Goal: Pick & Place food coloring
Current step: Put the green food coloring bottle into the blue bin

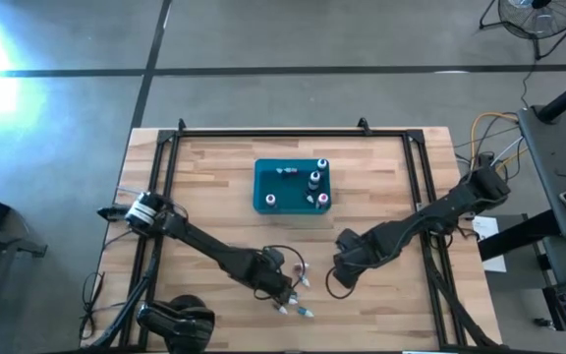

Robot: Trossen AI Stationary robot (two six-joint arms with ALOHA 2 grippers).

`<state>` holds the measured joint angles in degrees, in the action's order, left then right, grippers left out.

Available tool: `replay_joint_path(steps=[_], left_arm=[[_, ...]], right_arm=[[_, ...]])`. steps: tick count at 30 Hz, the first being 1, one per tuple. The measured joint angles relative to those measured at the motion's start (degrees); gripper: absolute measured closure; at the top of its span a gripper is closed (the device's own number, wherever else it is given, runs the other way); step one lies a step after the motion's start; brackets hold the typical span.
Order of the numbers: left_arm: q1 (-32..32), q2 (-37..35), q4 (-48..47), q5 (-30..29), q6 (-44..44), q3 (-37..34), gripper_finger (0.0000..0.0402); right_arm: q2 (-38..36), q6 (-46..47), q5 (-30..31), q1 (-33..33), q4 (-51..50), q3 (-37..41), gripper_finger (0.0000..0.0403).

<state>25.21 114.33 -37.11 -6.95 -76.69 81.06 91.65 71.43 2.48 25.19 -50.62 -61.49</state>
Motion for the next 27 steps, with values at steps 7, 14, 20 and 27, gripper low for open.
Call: replay_joint_path(steps=[7,14,20,27], left_arm=[[0.02,2.28,0.32,1.35,0.28,0.81,0.0222],[-0.11,2.31,-0.58,0.38,1.78,0.45,0.0288],[-0.92,2.36,-0.71,0.36,3.25,0.40,0.0311],[-1.27,1.60,0.02,-4.87,5.76,0.65,0.0315]], right_arm=[[-0.06,0.65,1.59,0.96,0.18,0.02,0.0165],[-0.06,1.02,2.23,1.10,0.23,0.02,0.0165],[-0.06,1.06,2.21,1.12,0.21,0.02,0.0165],[-0.14,1.44,3.64,1.22,0.23,0.02,0.0166]])
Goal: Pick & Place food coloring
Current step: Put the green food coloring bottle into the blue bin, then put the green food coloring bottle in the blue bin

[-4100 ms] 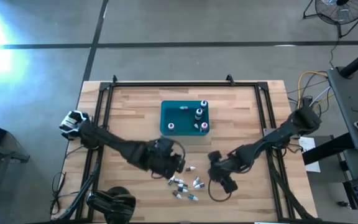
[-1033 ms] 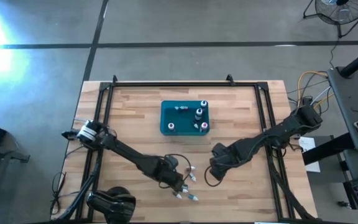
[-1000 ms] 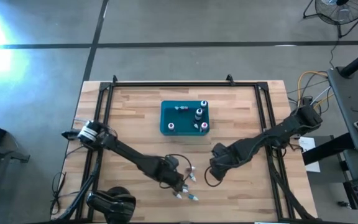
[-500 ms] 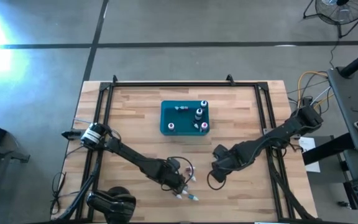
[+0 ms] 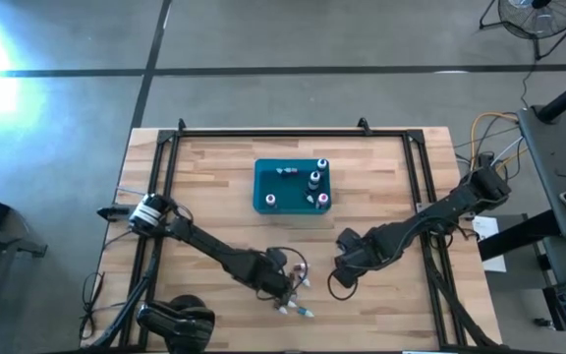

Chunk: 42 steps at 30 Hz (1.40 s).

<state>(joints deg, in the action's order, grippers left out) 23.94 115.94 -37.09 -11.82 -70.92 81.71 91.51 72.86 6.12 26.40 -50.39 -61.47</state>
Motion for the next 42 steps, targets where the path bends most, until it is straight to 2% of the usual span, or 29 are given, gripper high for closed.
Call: replay_joint_path(steps=[6,11,12,16,19,27,34,42], left_arm=[[-2.03,-7.53,-0.94,-8.57,4.19,0.00,0.0335],[-7.52,-15.74,-2.29,-13.56,9.45,-0.34,0.0344],[-8.91,-16.75,-2.65,-12.57,10.49,-0.39,0.0344],[-11.81,-17.97,-3.88,-1.39,13.47,-0.50,0.0342],[-9.45,-16.29,-4.24,1.73,12.62,-0.91,0.0334],[-3.19,-8.48,-4.69,10.01,2.75,-1.33,0.0289],[-1.16,-4.03,-4.48,11.37,-2.84,1.35,0.0252],[-1.04,-1.31,-4.13,11.31,-4.99,2.59,0.0249]], right_arm=[[-1.39,0.37,3.70,0.71,0.08,-0.85,0.0176],[-3.25,1.13,5.39,0.86,-0.29,-0.67,0.0187],[-3.59,1.54,5.46,0.86,-0.54,-0.40,0.0188],[-4.53,2.18,5.42,0.86,-0.79,0.28,0.0188],[-4.52,2.20,5.37,0.86,-0.82,0.64,0.0188],[-4.41,1.72,5.44,0.86,-0.62,2.69,0.0188],[-4.42,1.51,5.22,0.86,-0.23,5.00,0.0188],[-4.45,-0.59,4.32,0.86,-0.09,5.38,0.0188]])
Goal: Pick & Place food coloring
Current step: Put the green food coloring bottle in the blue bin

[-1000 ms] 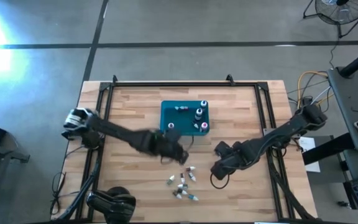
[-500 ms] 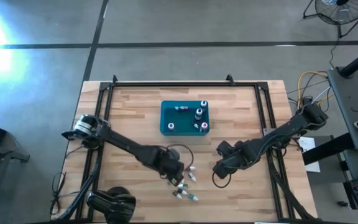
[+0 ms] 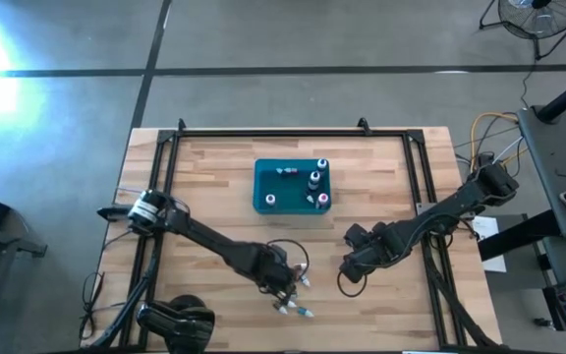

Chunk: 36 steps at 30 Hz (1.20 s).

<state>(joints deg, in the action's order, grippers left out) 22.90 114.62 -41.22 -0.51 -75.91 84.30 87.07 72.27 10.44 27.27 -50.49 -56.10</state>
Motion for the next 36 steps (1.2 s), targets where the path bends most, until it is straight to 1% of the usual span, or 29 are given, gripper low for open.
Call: replay_joint_path(steps=[6,10,15,21,24,32,36], left_arm=[[0.42,3.05,-0.29,-1.02,-0.07,1.72,0.0251],[0.46,4.73,-2.37,-1.25,0.34,3.69,0.0255],[0.56,5.36,-4.89,-3.04,1.79,5.11,0.0284],[0.42,5.36,-5.15,-3.50,3.62,4.63,0.0331],[0.41,5.36,-5.14,-3.48,4.17,4.63,0.0348],[-0.21,5.34,-7.18,-3.55,5.43,5.54,0.0361],[-1.49,4.79,-10.02,-5.20,7.71,9.13,0.0362]], right_arm=[[0.00,-0.50,-0.01,0.00,0.05,0.13,0.0188],[0.00,-0.50,-0.01,0.00,-0.03,0.32,0.0188],[0.00,-0.50,0.02,0.00,-0.04,0.42,0.0188],[0.00,-0.50,0.04,0.00,0.00,0.80,0.0188],[0.00,-0.42,0.06,0.00,0.05,1.07,0.0188],[0.00,-0.26,0.08,0.00,0.09,1.86,0.0188],[0.00,-0.35,0.21,0.00,0.24,1.90,0.0188]])
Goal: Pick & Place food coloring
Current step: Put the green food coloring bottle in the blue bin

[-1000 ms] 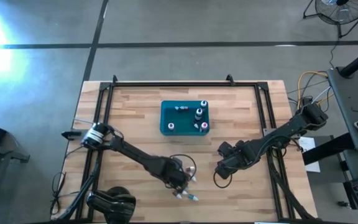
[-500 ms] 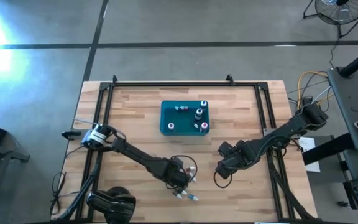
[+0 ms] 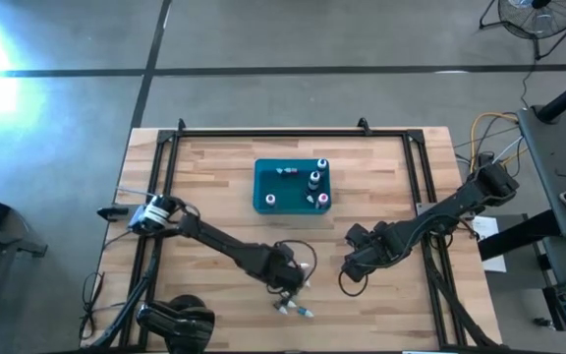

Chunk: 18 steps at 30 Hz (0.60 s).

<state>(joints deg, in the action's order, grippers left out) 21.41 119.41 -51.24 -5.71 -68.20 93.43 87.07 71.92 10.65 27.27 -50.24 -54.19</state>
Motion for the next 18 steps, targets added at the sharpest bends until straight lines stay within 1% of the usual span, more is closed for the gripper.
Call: replay_joint_path(steps=[2,5,8,10,12,14,16,18], left_arm=[[-0.94,-1.32,-0.73,-2.98,1.92,2.94,0.0362],[-3.37,-3.48,-1.44,-9.98,6.52,7.86,0.0362],[-6.81,-4.49,-5.64,-20.14,13.55,12.54,0.0363],[-9.95,-4.50,-7.92,-23.45,19.19,15.30,0.0362],[-13.78,-4.50,-8.19,-23.46,25.88,16.66,0.0362],[-17.43,-4.50,-6.15,-23.44,30.16,16.78,0.0361],[-20.71,-4.50,-5.81,-21.51,30.78,16.70,0.0349],[-23.17,-4.50,-5.93,-18.61,30.10,16.30,0.0325]], right_arm=[[0.00,-0.12,0.00,0.00,0.09,0.00,0.0188],[-0.05,-0.39,0.01,0.00,0.03,0.00,0.0188],[-0.53,-0.50,0.00,0.00,-0.50,0.02,0.0188],[-1.46,-0.81,-0.01,0.00,-1.40,0.02,0.0188],[-2.68,-0.96,0.09,0.00,-2.56,0.02,0.0188],[-4.14,-0.46,0.90,0.13,-4.30,0.02,0.0188],[-5.98,0.78,2.03,0.31,-5.30,0.02,0.0188],[-7.72,2.62,3.47,0.80,-6.30,0.07,0.0188]])
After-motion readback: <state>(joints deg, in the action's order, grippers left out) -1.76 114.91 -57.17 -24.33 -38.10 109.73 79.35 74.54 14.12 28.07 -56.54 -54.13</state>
